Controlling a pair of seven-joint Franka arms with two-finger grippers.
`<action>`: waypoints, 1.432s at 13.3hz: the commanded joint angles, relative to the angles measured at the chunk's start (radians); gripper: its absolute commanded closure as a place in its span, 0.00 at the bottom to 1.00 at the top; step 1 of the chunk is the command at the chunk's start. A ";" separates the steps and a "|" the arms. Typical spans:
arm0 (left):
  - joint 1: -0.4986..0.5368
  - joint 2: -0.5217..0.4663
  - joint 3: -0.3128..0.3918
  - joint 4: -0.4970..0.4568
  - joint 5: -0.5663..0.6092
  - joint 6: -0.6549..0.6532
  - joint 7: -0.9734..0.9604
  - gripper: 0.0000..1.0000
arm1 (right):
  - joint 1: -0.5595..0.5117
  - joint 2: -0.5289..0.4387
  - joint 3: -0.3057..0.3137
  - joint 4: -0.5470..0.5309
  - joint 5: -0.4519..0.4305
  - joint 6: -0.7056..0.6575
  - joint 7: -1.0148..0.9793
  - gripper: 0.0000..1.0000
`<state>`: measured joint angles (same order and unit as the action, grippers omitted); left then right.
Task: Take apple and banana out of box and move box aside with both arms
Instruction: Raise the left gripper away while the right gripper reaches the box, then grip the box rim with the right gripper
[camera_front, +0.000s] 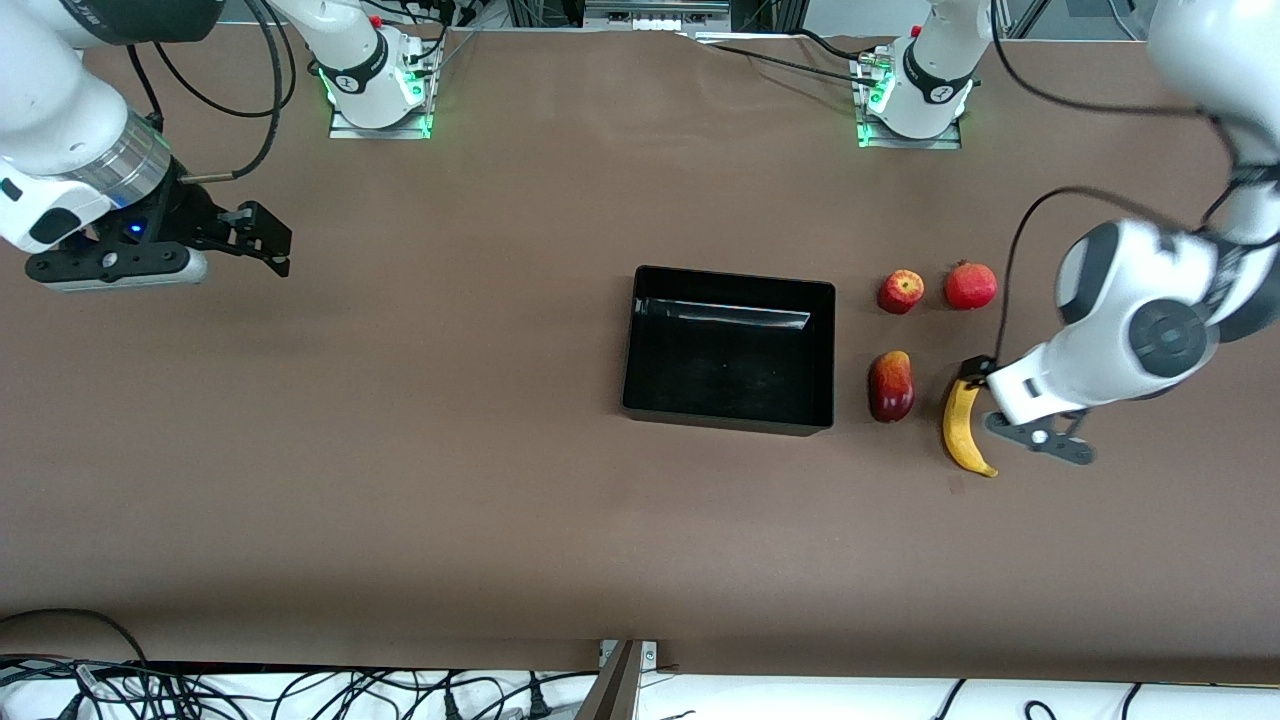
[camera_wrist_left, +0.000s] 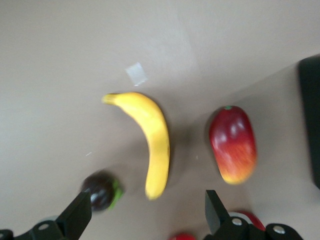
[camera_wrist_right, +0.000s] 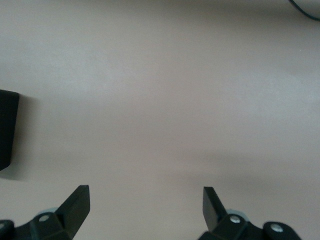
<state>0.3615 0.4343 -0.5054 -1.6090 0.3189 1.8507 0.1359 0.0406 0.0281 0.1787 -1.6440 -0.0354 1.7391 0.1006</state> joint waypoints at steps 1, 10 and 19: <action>-0.007 0.006 -0.031 0.243 -0.027 -0.257 -0.006 0.00 | 0.045 -0.002 0.008 0.029 0.000 -0.001 -0.001 0.00; -0.338 -0.361 0.418 0.015 -0.307 -0.210 -0.166 0.00 | 0.327 0.289 0.008 0.027 0.028 0.136 0.310 0.00; -0.377 -0.477 0.435 -0.196 -0.299 -0.077 -0.168 0.00 | 0.619 0.624 0.007 0.032 0.019 0.563 0.950 0.01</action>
<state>-0.0044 -0.0296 -0.0674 -1.7978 0.0294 1.7669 -0.0223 0.6337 0.6223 0.1953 -1.6374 -0.0151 2.2744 0.9893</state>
